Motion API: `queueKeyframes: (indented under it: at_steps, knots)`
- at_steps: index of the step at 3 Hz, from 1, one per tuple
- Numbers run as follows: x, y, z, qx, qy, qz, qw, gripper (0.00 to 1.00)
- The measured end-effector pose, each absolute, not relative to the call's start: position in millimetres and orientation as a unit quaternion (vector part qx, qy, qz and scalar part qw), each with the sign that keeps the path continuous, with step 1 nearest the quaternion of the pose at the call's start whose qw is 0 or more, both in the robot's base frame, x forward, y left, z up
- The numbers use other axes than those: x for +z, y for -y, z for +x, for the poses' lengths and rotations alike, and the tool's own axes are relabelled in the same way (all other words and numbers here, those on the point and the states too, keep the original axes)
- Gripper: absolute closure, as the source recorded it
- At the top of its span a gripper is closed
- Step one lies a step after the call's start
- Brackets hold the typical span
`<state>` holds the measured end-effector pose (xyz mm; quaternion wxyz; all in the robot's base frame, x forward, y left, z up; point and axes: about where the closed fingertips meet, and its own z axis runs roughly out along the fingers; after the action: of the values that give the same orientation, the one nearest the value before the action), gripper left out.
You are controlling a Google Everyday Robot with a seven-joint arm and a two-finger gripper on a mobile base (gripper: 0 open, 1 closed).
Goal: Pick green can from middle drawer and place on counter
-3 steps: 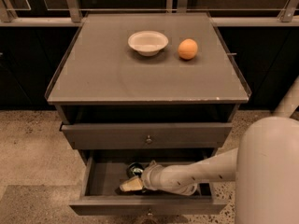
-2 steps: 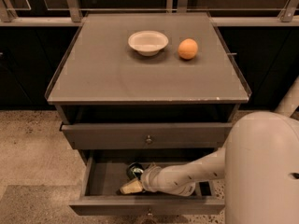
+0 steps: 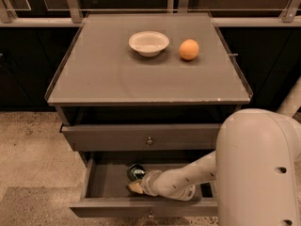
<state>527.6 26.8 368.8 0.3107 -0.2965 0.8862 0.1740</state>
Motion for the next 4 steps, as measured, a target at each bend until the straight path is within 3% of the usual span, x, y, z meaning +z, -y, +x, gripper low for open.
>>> queueKeyframes:
  at_steps: [2, 3, 4]
  knots:
    - [369, -27, 528, 0.174, -0.886, -0.297, 0.311, 0.87]
    - [378, -24, 532, 0.198, -0.880, -0.298, 0.313, 1.00]
    - [426, -9, 567, 0.225, -0.856, -0.303, 0.352, 1.00]
